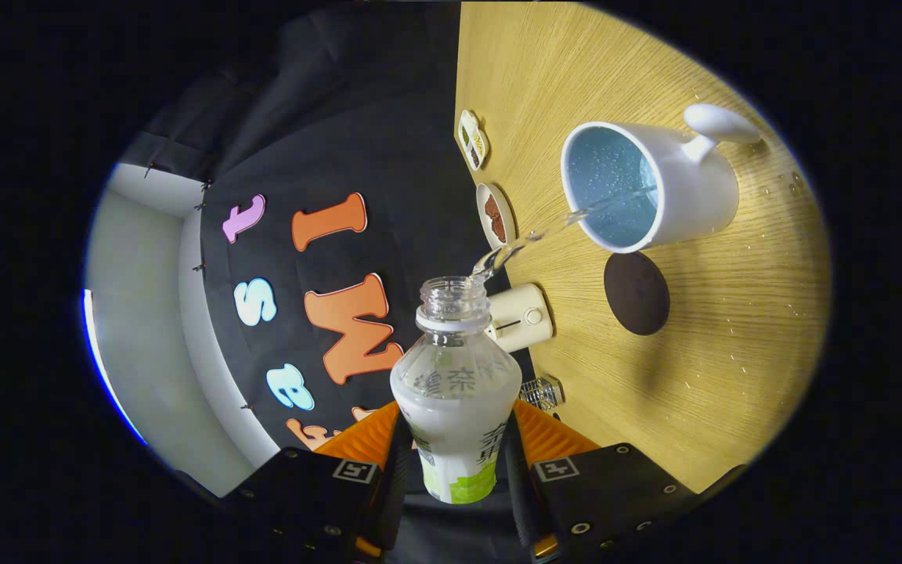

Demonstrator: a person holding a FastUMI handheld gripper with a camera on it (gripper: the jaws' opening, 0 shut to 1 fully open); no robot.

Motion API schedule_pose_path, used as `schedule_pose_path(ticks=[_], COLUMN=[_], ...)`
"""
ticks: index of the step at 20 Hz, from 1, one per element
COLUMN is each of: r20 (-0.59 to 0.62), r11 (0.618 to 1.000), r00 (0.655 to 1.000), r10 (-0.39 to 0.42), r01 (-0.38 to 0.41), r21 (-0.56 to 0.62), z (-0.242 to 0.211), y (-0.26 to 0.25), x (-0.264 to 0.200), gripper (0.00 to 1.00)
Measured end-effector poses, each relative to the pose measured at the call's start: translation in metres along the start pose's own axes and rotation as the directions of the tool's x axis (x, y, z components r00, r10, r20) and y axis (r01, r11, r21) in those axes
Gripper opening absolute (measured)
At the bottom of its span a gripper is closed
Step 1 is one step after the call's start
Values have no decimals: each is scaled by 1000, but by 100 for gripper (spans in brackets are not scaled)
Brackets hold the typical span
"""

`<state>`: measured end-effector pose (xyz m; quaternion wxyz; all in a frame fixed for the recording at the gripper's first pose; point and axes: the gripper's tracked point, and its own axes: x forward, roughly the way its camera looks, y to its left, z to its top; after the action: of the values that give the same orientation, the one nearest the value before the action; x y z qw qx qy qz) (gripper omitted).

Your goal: Take the bottle from table, then pour the juice into the cup, finally place the bottle on the coaster

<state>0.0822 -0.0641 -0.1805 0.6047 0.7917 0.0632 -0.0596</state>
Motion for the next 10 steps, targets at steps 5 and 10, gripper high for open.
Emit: schedule_pose_path(ticks=[5, 10], r20=[0, 16], r11=[999, 999], r00=[1000, 1000], r10=[9, 10], r01=[-9, -11], r21=[30, 51], z=[0, 5], y=[5, 10], x=[-1, 0], gripper=[58, 58])
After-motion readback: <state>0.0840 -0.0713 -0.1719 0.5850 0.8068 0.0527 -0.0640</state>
